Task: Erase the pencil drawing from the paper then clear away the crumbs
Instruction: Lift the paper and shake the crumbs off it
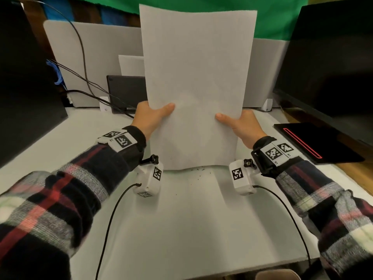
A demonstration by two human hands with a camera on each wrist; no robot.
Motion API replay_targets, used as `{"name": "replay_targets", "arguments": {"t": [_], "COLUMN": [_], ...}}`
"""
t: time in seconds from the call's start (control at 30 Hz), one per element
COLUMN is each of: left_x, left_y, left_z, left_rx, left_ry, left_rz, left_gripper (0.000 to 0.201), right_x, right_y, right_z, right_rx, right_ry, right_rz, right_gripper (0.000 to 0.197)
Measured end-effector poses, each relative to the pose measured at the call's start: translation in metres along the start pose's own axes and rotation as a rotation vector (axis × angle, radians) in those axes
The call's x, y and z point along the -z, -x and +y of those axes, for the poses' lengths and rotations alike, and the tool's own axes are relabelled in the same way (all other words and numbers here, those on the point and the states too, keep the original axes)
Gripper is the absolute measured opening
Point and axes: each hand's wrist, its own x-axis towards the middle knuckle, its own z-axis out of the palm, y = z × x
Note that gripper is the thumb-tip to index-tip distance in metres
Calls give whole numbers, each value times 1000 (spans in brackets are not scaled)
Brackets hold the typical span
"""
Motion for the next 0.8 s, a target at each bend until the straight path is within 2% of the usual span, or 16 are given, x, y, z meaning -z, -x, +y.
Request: {"name": "replay_targets", "arguments": {"t": [0.07, 0.17, 0.27, 0.37, 0.43, 0.5, 0.6, 0.7, 0.8], "left_x": [-4, -5, 1, 11, 15, 15, 12, 13, 18], "left_y": [-6, -12, -19, -25, -27, -26, -24, -23, -24], "left_z": [3, 16, 36, 53, 61, 67, 73, 71, 71], "left_rx": [29, 79, 124, 169, 231, 282, 353, 333, 312], "left_ry": [-3, 35, 80, 73, 59, 59, 43, -49, -65], "left_rz": [2, 57, 100, 122, 68, -42, -173, -122, -93], "left_gripper": [28, 25, 28, 30, 27, 26, 32, 41, 42], "right_x": [-1, -2, 2, 12, 15, 13, 9, 9, 13], "right_y": [-5, -5, 1, 1, -3, -9, -15, -20, -27], "right_z": [2, 2, 0, -5, -15, -27, -42, -47, -50], "right_rx": [-53, -104, -169, -193, -183, -162, -135, -151, -23], "right_ry": [-24, 88, 216, 271, 201, 96, 13, 97, 276], "right_rz": [13, -77, -204, -236, -225, -167, -122, -160, -80], "right_gripper": [39, 50, 40, 27, 26, 21, 15, 19, 43]}}
